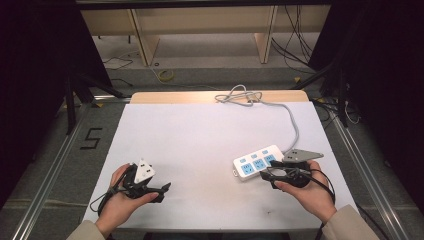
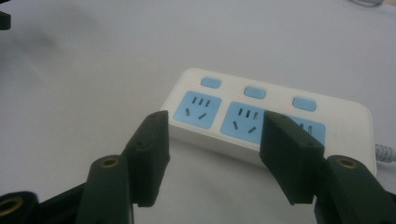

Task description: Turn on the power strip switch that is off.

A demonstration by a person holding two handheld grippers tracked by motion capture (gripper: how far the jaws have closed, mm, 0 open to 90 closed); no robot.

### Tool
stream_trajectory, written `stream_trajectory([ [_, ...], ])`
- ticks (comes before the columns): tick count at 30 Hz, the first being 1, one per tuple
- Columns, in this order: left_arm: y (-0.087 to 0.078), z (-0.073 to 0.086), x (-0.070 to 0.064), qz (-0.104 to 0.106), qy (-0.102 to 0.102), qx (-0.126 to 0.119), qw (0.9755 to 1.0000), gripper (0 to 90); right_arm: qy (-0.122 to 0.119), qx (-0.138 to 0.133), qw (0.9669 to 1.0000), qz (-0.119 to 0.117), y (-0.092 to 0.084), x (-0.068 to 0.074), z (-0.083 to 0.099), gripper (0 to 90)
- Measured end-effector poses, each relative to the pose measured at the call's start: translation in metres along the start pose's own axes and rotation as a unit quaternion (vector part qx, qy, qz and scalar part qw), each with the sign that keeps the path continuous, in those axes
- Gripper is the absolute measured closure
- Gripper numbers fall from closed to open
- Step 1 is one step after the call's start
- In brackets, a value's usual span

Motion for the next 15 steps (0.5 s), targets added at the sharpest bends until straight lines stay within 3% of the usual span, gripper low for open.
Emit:
stream_trajectory([
  [15,-0.001,0.0,0.0,0.0,0.001,0.001,1.0,13.8,0.002,-0.013,0.9999,0.008,-0.009,0.002,0.014,39.9],
])
Point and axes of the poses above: each handheld gripper's, and its own axes: y roughly forward along the jaws, z roughly out of its underside, x roughly to its left, the point moved 3 cm from there along y, roughly forward along the jaws, and after that the axes turned 2 degrees about -y, right-handed, at the moved point
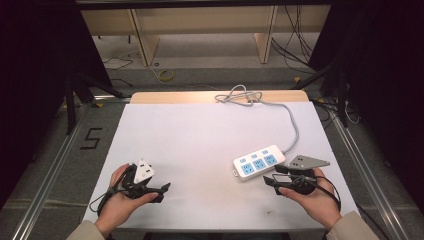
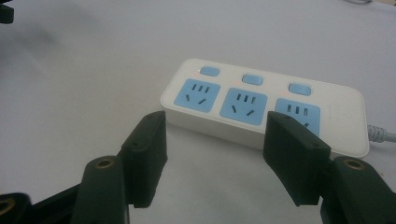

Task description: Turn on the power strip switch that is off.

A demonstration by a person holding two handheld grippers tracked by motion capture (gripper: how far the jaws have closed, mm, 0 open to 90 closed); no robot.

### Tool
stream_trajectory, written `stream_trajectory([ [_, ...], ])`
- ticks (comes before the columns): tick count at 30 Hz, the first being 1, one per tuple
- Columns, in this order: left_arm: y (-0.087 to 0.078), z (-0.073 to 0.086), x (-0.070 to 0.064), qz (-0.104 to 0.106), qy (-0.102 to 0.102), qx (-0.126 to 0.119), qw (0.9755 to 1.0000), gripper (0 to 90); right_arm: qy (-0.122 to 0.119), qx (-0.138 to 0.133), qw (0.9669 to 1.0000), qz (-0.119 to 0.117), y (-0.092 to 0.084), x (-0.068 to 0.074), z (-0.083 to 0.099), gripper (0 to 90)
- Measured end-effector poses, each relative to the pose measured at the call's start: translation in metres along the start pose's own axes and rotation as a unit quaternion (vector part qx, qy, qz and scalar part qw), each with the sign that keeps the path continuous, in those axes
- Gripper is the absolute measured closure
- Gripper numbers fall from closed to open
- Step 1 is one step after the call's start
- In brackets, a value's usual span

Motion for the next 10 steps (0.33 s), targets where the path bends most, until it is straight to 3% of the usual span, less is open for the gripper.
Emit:
stream_trajectory([
  [10,0.0012,-0.0008,-0.0011,0.003,0.003,0.002,1.0,13.8,0.002,-0.009,1.0,0.003,-0.0023,-0.0003,0.0,38.9],
])
Point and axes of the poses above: each handheld gripper's, and its own axes: y roughly forward along the jaws, z roughly out of its underside, x roughly to its left, the point moved 3 cm from there along y, roughly forward along the jaws, and after that the axes turned 2 degrees about -y, right-handed, at the moved point
